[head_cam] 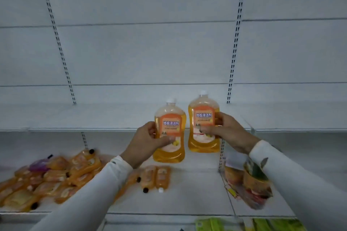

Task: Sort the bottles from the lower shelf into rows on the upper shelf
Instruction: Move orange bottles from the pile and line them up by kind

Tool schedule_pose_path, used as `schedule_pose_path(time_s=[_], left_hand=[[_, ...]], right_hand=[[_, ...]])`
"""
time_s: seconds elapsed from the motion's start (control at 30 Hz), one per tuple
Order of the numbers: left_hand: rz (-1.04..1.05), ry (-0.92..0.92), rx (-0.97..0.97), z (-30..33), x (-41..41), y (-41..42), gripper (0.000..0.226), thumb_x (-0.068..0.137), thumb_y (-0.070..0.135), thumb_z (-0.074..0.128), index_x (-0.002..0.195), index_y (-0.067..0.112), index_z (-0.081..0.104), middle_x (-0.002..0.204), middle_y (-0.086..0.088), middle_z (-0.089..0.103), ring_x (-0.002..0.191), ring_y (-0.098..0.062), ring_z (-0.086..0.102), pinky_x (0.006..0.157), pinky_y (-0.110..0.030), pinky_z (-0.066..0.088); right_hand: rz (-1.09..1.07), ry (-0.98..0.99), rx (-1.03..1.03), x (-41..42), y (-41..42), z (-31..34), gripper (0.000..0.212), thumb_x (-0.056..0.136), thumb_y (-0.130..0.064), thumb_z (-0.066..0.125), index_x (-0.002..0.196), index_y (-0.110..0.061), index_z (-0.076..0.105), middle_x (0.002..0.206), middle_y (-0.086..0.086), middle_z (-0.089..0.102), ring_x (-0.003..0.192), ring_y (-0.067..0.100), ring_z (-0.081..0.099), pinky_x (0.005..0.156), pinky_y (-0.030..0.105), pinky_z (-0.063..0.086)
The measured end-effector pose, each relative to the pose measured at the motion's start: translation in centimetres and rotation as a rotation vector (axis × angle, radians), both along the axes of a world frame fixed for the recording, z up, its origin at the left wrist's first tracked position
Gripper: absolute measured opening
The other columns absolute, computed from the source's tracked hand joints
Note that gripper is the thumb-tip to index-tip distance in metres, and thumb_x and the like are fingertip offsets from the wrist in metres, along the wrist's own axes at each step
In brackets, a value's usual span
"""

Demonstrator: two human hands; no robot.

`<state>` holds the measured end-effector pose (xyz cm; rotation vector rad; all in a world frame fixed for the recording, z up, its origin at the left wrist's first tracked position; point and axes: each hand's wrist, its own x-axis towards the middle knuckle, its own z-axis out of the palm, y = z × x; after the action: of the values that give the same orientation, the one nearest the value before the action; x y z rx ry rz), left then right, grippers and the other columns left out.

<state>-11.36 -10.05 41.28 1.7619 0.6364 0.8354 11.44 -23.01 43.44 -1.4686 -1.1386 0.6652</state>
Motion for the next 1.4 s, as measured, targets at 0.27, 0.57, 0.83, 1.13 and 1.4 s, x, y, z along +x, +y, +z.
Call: schedule_pose_path(time_s=[0.27, 0.57, 0.83, 1.13, 1.4], left_hand=[[0.007, -0.161, 0.185, 9.9, -3.8, 0.5, 0.051, 0.071, 0.025, 0.083, 0.116, 0.015, 0.061, 0.107, -0.001, 0.071, 0.097, -0.018, 0.069, 0.082, -0.034, 0.059], [0.091, -0.166, 0.205, 10.7, -14.2, 6.7, 0.046, 0.070, 0.023, 0.085, 0.110, 0.016, 0.063, 0.105, -0.001, 0.072, 0.096, -0.019, 0.070, 0.086, -0.041, 0.059], [0.331, -0.138, 0.173, 9.1, -27.8, 15.3, 0.046, 0.069, 0.019, 0.084, 0.110, 0.016, 0.063, 0.103, -0.001, 0.073, 0.094, -0.020, 0.071, 0.083, -0.039, 0.059], [0.727, -0.115, 0.147, 8.9, -43.1, 25.8, 0.044, 0.073, 0.018, 0.082, 0.111, 0.021, 0.060, 0.106, 0.000, 0.072, 0.093, -0.016, 0.072, 0.082, -0.037, 0.059], [1.009, -0.095, 0.116, 8.0, -56.3, 31.5, 0.049, 0.071, 0.018, 0.083, 0.115, 0.015, 0.061, 0.104, -0.001, 0.074, 0.093, -0.019, 0.072, 0.087, -0.043, 0.057]], right_hand=[[-0.020, -0.142, 0.168, -4.6, -0.2, 10.0, 0.052, 0.074, -0.023, 0.082, 0.121, -0.019, 0.061, 0.111, 0.000, 0.072, 0.100, 0.018, 0.071, 0.087, 0.039, 0.059], [0.014, -0.180, 0.224, -13.1, 6.3, 11.6, 0.045, 0.078, -0.020, 0.078, 0.120, -0.021, 0.061, 0.109, -0.003, 0.072, 0.100, 0.017, 0.071, 0.084, 0.035, 0.059], [0.228, -0.208, 0.214, -23.1, 20.8, 12.6, 0.045, 0.079, -0.018, 0.079, 0.119, -0.022, 0.061, 0.109, -0.003, 0.072, 0.098, 0.016, 0.070, 0.079, 0.030, 0.058], [0.625, -0.166, 0.262, -37.3, 43.6, 11.5, 0.057, 0.068, -0.028, 0.083, 0.120, -0.021, 0.062, 0.106, -0.001, 0.074, 0.096, 0.016, 0.072, 0.084, 0.035, 0.058], [0.905, -0.100, 0.256, -52.6, 57.3, 11.0, 0.055, 0.070, -0.026, 0.083, 0.120, -0.020, 0.062, 0.107, -0.001, 0.074, 0.094, 0.015, 0.072, 0.079, 0.032, 0.059]])
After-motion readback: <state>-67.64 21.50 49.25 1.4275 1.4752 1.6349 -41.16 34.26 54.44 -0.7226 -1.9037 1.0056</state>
